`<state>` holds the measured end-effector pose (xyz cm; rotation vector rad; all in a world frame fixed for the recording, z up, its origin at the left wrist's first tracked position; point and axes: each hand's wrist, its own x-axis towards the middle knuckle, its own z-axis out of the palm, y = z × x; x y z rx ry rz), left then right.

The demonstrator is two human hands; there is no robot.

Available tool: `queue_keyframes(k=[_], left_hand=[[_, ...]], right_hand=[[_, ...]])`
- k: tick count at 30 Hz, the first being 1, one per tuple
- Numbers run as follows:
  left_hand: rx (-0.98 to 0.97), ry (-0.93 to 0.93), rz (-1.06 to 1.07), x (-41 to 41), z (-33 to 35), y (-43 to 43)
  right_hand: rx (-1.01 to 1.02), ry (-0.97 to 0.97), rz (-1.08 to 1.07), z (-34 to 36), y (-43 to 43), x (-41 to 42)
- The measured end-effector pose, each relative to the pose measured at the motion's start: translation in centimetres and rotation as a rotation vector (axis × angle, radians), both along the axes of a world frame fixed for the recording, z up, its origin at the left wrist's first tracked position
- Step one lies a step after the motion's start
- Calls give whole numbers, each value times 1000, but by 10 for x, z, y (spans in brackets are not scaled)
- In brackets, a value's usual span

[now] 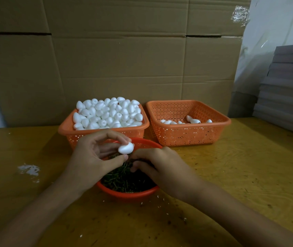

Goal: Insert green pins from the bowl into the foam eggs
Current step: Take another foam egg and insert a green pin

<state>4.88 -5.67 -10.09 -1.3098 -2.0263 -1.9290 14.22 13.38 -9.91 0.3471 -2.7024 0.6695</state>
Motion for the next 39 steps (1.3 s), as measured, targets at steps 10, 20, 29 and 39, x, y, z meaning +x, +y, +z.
queue_keyframes(k=[10,20,29,39], left_hand=[[-5,85,10,-1,-1,0],[-35,124,14,-1,-1,-1],[-45,106,0,-1,-2,-1],[-28,88,-24,4,3,0]], right_hand=[[17,27,-7,-4,-1,-1],[41,57,-18,-7,-1,-3],[28,36,-40,-9,-1,-3],[45,-13,-56,-6,-2,-1]])
